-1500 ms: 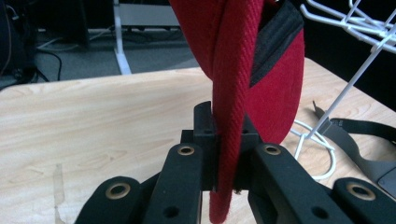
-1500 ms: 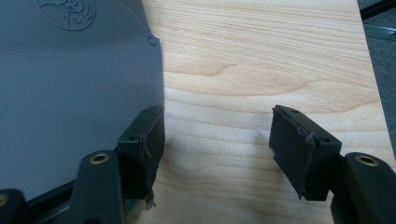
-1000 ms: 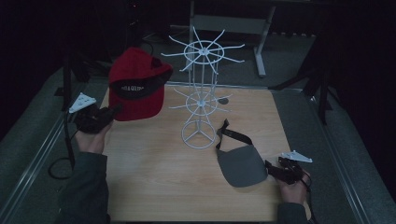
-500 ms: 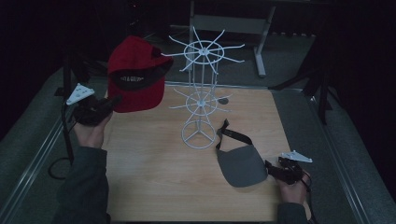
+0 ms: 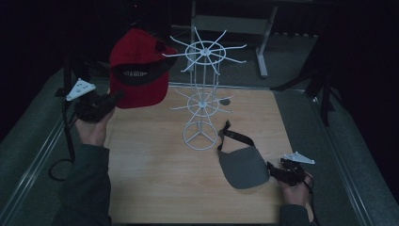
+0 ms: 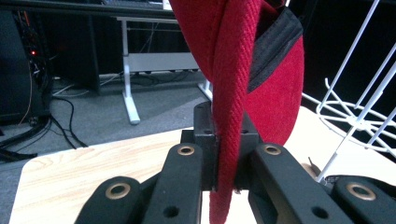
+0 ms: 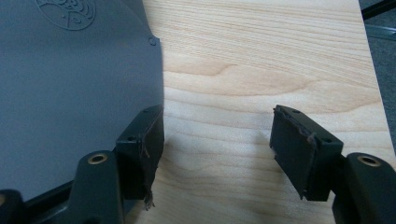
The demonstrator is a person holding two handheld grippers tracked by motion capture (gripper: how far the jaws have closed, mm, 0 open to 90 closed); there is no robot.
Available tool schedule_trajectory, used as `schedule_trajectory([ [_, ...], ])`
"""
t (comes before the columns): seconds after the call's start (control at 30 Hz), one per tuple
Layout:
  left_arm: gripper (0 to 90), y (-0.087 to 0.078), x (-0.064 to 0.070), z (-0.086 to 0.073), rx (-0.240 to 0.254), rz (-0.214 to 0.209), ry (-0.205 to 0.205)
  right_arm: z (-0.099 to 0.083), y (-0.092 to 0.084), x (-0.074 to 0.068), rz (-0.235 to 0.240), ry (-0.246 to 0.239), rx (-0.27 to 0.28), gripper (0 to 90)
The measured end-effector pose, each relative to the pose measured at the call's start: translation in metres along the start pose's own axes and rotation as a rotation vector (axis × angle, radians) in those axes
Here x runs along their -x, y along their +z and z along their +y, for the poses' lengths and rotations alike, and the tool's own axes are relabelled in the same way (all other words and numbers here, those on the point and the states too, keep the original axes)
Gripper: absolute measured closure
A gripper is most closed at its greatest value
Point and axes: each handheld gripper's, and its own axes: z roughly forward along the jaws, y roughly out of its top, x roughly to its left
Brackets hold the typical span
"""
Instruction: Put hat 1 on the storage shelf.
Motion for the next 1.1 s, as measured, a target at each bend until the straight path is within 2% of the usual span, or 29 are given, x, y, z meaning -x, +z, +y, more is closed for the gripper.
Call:
schedule_trajectory([
  [0.53, 85.8, 0.000, 0.009, 0.015, 0.046, -0.010, -0.002, 0.000, 0.000, 0.000, 0.003, 0.002, 0.001, 34.9],
  [0.67, 85.8, 0.000, 0.010, 0.016, 0.052, -0.013, -0.006, 0.000, 0.000, 0.000, 0.003, 0.002, 0.001, 34.9],
  [0.83, 85.8, 0.000, 0.011, 0.020, 0.078, -0.015, -0.033, 0.000, 0.000, 0.000, 0.003, 0.002, 0.001, 34.9],
  [1.1, 85.8, -0.002, 0.011, 0.024, 0.090, -0.016, -0.032, 0.000, 0.000, 0.000, 0.004, 0.003, 0.001, 34.8],
])
